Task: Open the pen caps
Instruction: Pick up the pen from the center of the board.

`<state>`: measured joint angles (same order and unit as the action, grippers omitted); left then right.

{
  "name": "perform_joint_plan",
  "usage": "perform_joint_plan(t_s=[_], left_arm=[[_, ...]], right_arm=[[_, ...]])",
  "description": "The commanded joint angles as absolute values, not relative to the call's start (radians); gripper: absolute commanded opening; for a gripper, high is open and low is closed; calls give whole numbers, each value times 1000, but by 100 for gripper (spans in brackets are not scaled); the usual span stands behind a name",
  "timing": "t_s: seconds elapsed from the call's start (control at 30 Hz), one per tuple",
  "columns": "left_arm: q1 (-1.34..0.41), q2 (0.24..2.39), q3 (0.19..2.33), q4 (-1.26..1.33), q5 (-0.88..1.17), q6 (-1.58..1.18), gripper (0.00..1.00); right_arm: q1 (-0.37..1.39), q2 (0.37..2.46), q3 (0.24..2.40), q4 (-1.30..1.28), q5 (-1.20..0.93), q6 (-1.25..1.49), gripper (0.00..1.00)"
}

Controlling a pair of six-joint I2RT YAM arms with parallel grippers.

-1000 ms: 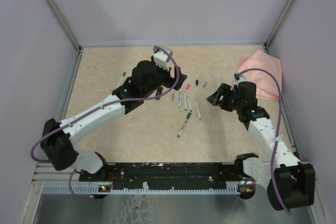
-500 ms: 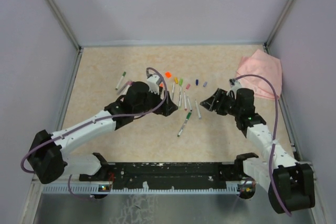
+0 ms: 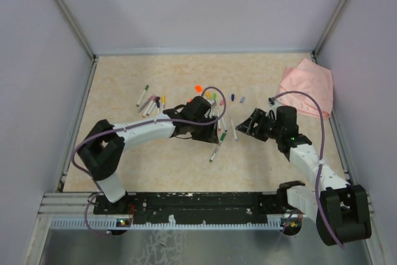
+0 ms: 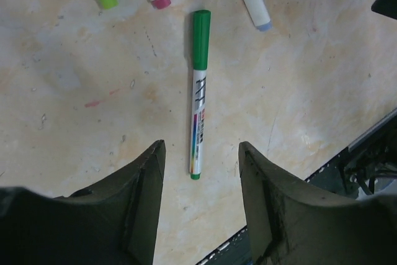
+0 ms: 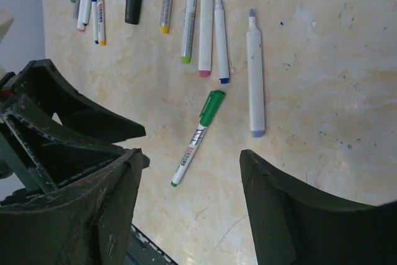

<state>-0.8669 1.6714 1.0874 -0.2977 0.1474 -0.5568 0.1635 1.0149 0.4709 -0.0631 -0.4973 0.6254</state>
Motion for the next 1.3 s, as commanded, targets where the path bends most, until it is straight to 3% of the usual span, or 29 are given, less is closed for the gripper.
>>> perform_joint_plan(t_s=[0.0,0.27,0.37,0.43,1.17,1.27], left_arm=[[-916,1796,1247,-453,104,-536,55],[-962,1981,1451,-605,7,-511,54],[-963,2005,1477,-618,-1,-504,48],[-964,2018,1484,-622,-2,-501,43],[-966,2095,1502,-717,-60,-480,33],[-965,2082,1481,-723,-71,-474,28]], right_arm=[[163,1006,473,-67,-477,637,65],[148,994,477,-90,-455,627,65],[144,994,475,-90,-454,626,65],[141,994,473,-86,-453,624,65],[133,1021,469,-58,-483,617,65],[133,1021,469,-57,-489,618,65]])
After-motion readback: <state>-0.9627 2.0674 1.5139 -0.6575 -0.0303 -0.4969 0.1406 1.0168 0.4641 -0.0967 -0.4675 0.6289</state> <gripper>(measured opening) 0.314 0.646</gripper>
